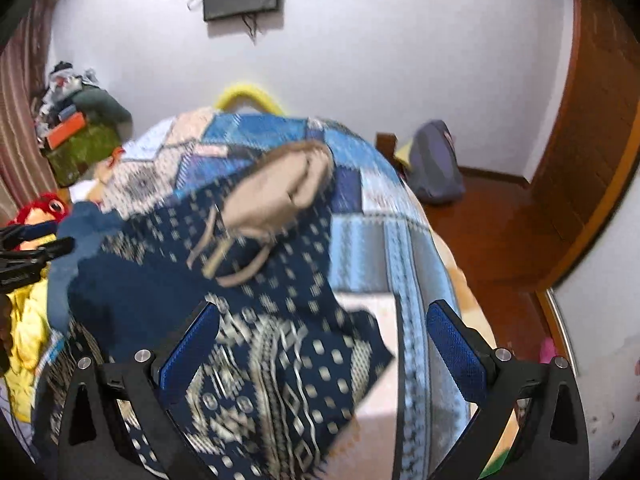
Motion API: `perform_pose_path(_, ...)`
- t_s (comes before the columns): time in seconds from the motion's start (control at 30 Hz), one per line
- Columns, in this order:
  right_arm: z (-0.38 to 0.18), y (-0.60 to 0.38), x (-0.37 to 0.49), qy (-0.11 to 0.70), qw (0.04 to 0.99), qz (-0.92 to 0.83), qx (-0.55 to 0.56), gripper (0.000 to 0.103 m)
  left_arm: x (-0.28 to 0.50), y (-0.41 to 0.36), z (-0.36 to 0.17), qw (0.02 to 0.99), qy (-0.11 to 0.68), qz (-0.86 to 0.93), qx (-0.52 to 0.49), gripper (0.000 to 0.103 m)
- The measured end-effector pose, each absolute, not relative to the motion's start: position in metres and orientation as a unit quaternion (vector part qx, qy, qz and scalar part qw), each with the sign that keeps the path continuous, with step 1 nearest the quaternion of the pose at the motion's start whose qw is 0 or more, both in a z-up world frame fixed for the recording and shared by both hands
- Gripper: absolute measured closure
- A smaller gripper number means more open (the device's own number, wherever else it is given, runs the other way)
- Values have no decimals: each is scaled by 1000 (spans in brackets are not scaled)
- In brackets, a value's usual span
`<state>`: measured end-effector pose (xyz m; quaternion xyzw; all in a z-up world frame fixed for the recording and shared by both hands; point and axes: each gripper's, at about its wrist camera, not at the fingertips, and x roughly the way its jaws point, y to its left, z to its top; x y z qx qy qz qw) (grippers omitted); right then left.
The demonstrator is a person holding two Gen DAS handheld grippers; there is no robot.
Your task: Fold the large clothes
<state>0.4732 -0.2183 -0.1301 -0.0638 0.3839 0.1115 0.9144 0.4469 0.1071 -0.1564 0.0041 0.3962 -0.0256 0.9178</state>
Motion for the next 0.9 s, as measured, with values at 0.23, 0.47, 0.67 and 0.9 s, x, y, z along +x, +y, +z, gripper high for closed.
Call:
perform_pose_path(0.23,-123,-192,529,354,923,121,-88,0,500,77,-149,921,387,-36,-1,28)
perform_pose_path(0.47,-159,-179,602,377,916,111,-82,0,553,65,-178,914,403,-39,-6,27)
perform_pose_path(0.67,-214,-173,662,436,893,110,-36,0,597,70,-217,897,439,-36,-44,27)
perform_pose_path(0.9,-274,-170,714,518,846,124,29,20,625,69,-243,888,448,-46,-89,27)
